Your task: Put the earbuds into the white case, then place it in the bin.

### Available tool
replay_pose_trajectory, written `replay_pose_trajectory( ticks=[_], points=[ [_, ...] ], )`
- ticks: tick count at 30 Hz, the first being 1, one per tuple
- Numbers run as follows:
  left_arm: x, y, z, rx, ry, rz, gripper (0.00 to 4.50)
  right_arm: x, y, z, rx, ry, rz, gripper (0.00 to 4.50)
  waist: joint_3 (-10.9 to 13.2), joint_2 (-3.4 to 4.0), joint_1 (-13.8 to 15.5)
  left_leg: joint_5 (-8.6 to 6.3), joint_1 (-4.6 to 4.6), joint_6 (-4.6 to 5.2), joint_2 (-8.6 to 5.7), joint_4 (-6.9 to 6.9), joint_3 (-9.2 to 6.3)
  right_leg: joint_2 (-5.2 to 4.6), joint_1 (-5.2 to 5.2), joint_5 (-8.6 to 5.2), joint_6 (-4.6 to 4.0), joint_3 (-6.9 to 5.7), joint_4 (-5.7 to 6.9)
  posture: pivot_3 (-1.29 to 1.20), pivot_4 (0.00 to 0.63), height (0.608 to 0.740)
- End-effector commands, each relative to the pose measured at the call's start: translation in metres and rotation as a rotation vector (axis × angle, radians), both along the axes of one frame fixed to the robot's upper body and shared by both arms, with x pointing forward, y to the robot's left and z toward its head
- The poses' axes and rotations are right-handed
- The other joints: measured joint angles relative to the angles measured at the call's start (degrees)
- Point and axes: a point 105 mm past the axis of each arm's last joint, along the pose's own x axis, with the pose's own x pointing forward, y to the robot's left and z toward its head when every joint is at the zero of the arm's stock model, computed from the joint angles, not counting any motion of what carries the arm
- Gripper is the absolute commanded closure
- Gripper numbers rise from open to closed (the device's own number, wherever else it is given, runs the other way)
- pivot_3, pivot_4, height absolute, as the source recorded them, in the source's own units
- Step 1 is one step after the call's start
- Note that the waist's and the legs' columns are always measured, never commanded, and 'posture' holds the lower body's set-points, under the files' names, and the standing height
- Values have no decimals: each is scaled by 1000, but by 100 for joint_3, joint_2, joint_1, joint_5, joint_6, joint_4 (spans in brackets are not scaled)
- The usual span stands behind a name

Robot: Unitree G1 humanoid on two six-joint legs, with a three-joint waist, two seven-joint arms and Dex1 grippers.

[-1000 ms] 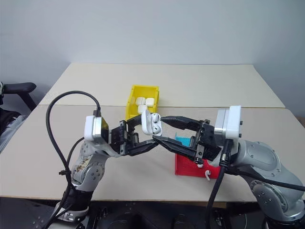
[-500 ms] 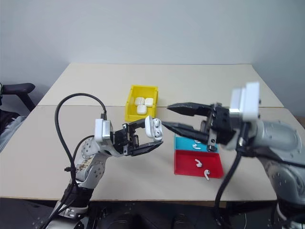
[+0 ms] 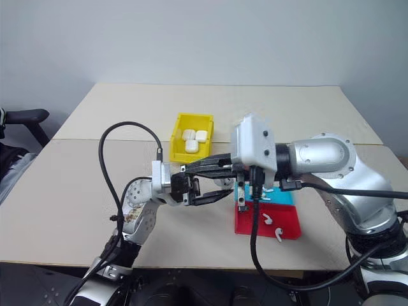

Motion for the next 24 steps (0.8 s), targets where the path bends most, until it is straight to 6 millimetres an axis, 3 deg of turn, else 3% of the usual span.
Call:
replay_pose_trajectory(
  ticks=[1, 8, 14, 18, 21, 24],
  points=[
    [-7, 7, 17, -52, -47, -2, 1674, 4, -11, -3, -49, -55, -34, 4475, 0, 0, 0, 0, 0, 0, 0, 0, -1, 0, 0, 0, 0, 0, -1, 0, 150, 740],
    [-7, 18, 16, -47, -48, 21, 1674, 10, -32, -7, -117, -86, -83, 4475, 0, 0, 1, 0, 0, 0, 0, 0, 0, -1, 1, 0, 0, 0, -3, 0, 150, 740],
    [8, 23, 20, -81, -62, 134, 1674, 10, -37, 26, 56, -123, -94, 4475, 1, -1, 3, 0, 0, 0, 0, 0, 1, -1, 2, 0, 0, -1, -3, 0, 150, 740],
    [51, 27, 37, -133, -84, 481, 1674, 21, -47, 34, 138, -137, -216, 4475, 1, -3, 36, 0, 0, 0, -2, 3, 4, -1, 5, 1, 0, -4, -3, 0, 150, 740],
    [97, 35, 47, -98, -54, 826, 1674, 26, -54, 28, 181, -115, -284, 4475, 1, -5, 61, 0, 0, 0, -3, 3, 7, -1, 8, 2, 1, -8, -4, 0, 150, 740],
    [126, 48, 54, -126, 17, 1038, 1674, 28, -58, 17, 194, -80, -337, 4475, 1, -6, 82, 0, -4, 0, -5, 0, 9, -1, 6, 2, 3, -8, -8, 0, 150, 740]
  ],
)
